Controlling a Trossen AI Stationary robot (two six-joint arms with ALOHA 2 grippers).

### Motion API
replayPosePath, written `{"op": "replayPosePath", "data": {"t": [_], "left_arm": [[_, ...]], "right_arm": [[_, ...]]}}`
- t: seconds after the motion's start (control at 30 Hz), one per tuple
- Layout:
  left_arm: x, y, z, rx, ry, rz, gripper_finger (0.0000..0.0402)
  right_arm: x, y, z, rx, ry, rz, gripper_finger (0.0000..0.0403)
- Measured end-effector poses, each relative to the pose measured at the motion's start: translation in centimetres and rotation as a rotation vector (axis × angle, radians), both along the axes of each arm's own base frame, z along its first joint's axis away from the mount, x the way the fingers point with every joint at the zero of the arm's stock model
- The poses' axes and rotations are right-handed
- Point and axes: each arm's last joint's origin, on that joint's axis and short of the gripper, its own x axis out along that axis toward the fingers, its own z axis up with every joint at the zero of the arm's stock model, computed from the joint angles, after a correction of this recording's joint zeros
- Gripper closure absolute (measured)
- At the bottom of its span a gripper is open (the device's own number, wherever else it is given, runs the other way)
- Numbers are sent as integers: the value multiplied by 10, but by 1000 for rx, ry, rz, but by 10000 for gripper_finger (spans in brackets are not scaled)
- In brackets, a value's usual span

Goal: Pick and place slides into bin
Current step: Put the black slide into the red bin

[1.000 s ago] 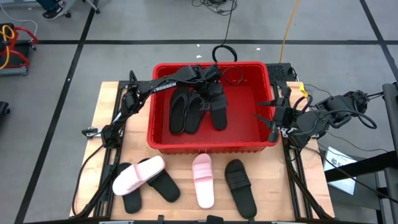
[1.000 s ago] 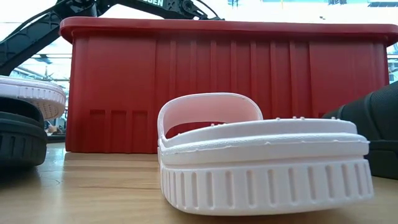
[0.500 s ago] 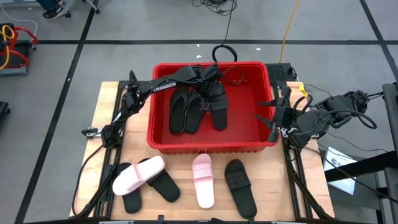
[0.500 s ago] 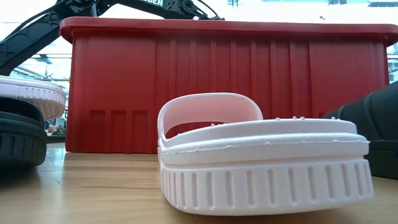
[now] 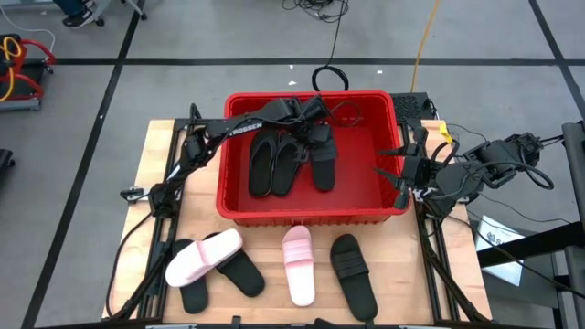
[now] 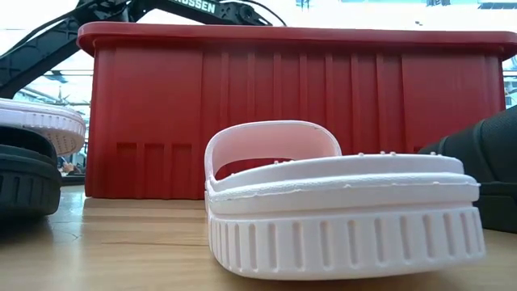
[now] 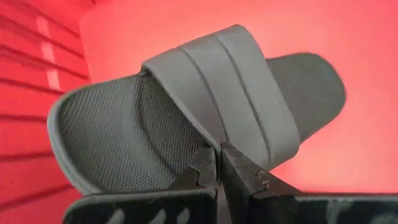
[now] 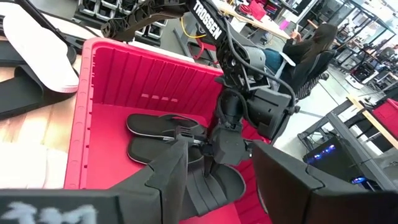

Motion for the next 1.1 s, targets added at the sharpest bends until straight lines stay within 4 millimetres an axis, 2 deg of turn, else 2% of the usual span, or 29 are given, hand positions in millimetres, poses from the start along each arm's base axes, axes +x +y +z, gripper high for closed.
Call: {"op": "replayPosePath", "data": {"t": [0.43, 0.87, 1.1], "left_arm": [[3, 0, 1, 76, -3, 29, 396], [3, 1, 1, 91, 0, 39, 320], [3, 1, 1, 111, 14, 81, 314]], "right_arm": [[0, 0, 0, 0, 0, 1, 234], [0, 0, 0, 0, 0, 0, 234], [0, 0, 0, 0, 0, 0, 234]]}}
